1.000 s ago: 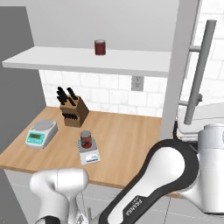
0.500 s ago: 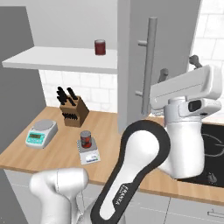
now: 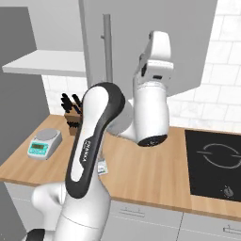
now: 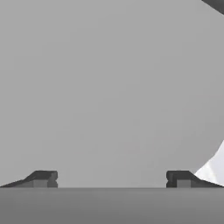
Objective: Pick the canned food and place it on the digital scale for weighing, and close the cabinet.
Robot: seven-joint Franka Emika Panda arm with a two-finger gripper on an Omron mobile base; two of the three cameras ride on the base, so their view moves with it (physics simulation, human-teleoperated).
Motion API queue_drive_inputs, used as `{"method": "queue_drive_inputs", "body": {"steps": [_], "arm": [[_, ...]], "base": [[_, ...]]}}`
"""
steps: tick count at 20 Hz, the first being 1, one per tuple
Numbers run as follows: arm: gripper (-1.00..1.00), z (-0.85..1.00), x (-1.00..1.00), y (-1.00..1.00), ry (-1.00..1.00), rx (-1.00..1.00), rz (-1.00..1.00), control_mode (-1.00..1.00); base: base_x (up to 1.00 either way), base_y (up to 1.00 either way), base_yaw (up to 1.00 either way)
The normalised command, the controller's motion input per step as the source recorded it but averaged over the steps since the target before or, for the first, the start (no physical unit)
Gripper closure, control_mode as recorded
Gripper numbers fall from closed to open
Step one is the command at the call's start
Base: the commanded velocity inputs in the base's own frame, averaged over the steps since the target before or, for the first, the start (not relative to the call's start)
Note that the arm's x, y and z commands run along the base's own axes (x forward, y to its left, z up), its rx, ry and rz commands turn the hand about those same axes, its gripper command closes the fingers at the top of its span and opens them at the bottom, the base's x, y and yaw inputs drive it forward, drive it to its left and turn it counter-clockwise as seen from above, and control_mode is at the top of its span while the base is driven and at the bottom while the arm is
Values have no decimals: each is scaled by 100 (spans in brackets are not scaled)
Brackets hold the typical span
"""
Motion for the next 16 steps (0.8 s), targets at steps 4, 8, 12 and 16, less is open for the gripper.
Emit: {"method": "queue_drive_inputs", "body": {"steps": [4,8,12,16], "arm": [[-100,-4,68,17,19,6,-2,-100],[-100,-4,75,-1,19,22,13,-100],[-100,-18,75,-1,14,17,15,-100],[-100,-35,75,0,2,16,10,-100]], "base": [[0,0,0],[0,0,0],[0,0,0],[0,0,0]]}}
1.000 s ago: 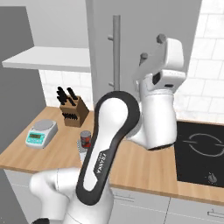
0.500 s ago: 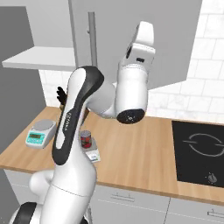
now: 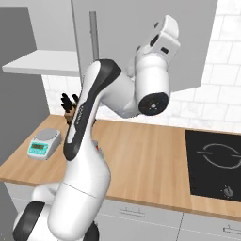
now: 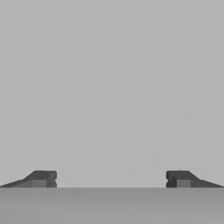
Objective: Pick the canned food and place it on the digital scale for weighing, and close the cabinet.
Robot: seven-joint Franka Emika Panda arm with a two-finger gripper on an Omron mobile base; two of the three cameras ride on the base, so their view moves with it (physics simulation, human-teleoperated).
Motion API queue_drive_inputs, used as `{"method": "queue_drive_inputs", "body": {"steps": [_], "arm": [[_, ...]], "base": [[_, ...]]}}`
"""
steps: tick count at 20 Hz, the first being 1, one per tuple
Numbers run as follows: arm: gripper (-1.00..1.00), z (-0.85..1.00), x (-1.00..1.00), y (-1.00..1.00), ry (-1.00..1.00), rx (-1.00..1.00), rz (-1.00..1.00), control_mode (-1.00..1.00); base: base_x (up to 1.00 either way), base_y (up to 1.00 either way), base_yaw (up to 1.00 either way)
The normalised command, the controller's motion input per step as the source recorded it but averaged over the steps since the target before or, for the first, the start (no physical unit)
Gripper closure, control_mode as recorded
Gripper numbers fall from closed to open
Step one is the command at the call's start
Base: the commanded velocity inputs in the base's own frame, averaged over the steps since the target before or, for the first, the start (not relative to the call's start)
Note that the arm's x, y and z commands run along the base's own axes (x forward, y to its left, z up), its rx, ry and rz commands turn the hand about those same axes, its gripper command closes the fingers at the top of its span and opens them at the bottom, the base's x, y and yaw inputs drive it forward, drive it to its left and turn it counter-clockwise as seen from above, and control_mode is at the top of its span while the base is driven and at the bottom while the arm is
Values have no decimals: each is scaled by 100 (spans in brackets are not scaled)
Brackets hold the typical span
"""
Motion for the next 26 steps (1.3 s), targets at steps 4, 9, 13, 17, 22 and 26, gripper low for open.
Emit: {"method": "queue_drive_inputs", "body": {"steps": [4,9,13,17,22,26], "arm": [[-100,-39,96,6,4,16,4,-100],[-100,-45,100,37,5,10,0,-100],[-100,-46,100,53,0,5,0,-100],[-100,-36,100,37,0,5,0,-100],[-100,-24,100,2,0,12,0,-100],[-100,-40,100,0,0,17,1,-100]], "base": [[0,0,0],[0,0,0],[0,0,0],[0,0,0],[0,0,0],[0,0,0]]}}
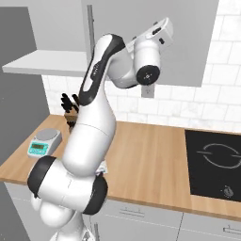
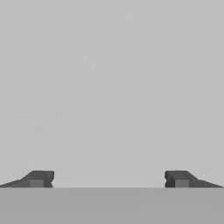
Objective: Pick the canned food and place it on the digital scale for weighing, and close the cabinet.
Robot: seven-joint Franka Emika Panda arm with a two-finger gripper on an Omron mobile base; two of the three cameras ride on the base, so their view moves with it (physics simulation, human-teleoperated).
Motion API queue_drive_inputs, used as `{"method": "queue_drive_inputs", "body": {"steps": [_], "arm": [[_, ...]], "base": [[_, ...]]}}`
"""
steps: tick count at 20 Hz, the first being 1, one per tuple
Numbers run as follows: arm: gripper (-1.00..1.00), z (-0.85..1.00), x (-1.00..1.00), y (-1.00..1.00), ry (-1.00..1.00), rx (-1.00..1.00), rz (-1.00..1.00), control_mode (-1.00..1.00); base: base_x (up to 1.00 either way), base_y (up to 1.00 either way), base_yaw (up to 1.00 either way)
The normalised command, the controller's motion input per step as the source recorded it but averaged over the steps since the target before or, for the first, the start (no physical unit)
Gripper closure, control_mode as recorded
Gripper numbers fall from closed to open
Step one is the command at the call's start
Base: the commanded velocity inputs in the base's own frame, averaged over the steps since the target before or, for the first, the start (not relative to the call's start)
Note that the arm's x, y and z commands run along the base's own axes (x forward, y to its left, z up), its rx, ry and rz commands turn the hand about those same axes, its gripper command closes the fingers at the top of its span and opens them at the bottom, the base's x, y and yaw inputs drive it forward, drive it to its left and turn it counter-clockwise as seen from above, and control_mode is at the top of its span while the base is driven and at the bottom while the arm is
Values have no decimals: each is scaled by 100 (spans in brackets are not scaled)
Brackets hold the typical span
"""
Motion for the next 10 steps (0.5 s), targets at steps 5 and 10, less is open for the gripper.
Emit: {"method": "queue_drive_inputs", "body": {"steps": [5,10], "arm": [[-100,-45,100,3,0,21,3,-100],[-100,-2,-57,15,-4,12,3,-100]], "base": [[0,0,0],[0,0,0]]}}
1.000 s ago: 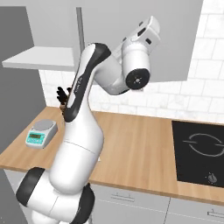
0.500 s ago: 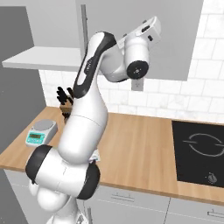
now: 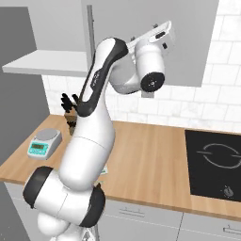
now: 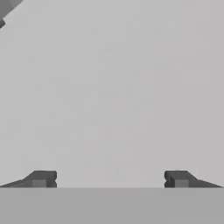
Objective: Pick the canned food and place it on the digital scale for weighing, and close the cabinet.
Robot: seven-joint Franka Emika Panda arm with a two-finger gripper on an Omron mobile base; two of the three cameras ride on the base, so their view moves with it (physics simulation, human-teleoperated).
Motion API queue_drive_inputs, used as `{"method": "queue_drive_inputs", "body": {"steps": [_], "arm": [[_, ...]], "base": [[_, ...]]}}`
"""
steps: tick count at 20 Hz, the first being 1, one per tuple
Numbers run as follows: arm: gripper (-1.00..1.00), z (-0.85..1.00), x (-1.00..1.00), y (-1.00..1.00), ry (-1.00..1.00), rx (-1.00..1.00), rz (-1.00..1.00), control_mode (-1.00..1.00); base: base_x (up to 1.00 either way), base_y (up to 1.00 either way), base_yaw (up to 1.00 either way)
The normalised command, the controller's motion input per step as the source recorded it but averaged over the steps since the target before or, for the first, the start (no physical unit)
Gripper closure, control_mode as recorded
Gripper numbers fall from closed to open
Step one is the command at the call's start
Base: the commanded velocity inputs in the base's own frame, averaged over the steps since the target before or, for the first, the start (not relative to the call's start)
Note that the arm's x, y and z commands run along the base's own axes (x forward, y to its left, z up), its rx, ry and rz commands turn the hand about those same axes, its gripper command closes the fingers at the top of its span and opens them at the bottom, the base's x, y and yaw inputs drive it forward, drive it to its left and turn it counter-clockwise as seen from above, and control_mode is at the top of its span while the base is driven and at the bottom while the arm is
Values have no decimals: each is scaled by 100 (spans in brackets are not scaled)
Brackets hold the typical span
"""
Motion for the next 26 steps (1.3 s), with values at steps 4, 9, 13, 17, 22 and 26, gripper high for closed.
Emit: {"method": "queue_drive_inputs", "body": {"steps": [4,9,13,17,22,26], "arm": [[-100,17,-100,23,-43,4,0,-100],[-100,52,-100,2,-39,2,0,-100],[-100,6,-100,-4,-36,4,7,-100],[-100,0,-100,13,-33,0,9,-100],[-100,-4,-100,33,-25,0,8,-100],[-100,0,-100,41,-27,0,2,-100]], "base": [[0,0,0],[0,0,0],[0,0,0],[0,0,0],[0,0,0],[0,0,0]]}}
